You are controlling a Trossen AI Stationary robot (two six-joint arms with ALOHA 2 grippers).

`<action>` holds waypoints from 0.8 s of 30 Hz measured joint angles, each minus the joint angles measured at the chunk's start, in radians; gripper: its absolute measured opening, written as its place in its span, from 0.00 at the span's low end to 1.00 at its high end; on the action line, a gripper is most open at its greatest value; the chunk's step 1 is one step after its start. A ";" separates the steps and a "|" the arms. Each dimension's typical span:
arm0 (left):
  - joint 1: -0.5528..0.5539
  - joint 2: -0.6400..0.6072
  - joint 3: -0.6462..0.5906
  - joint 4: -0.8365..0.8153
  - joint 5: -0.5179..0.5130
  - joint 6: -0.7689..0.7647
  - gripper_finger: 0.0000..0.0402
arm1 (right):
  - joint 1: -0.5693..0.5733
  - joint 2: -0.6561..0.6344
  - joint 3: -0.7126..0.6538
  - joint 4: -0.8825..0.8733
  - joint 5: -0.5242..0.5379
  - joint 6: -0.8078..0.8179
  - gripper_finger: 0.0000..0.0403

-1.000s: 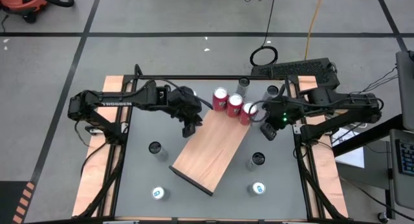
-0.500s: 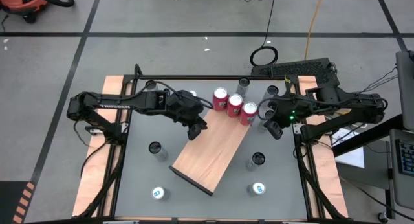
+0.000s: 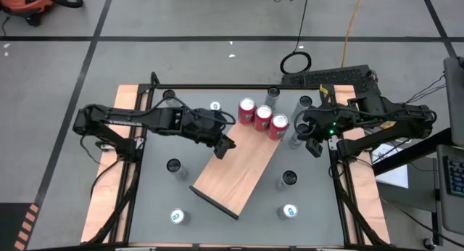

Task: Place canned beverage on shelf
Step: Put the white pink soda can on the shelf

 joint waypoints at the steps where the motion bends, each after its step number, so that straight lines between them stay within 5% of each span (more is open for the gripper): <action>1: -0.006 -0.001 0.014 0.005 -0.007 -0.014 0.22 | 0.000 0.000 0.000 0.000 0.009 -0.009 0.00; 10: -0.053 -0.003 0.117 -0.082 -0.169 -0.022 0.22 | 0.000 0.000 0.000 0.002 0.014 -0.060 0.00; 24: -0.008 -0.005 0.179 -0.417 -0.221 -0.023 0.22 | 0.000 0.001 0.000 0.046 0.015 -0.138 0.00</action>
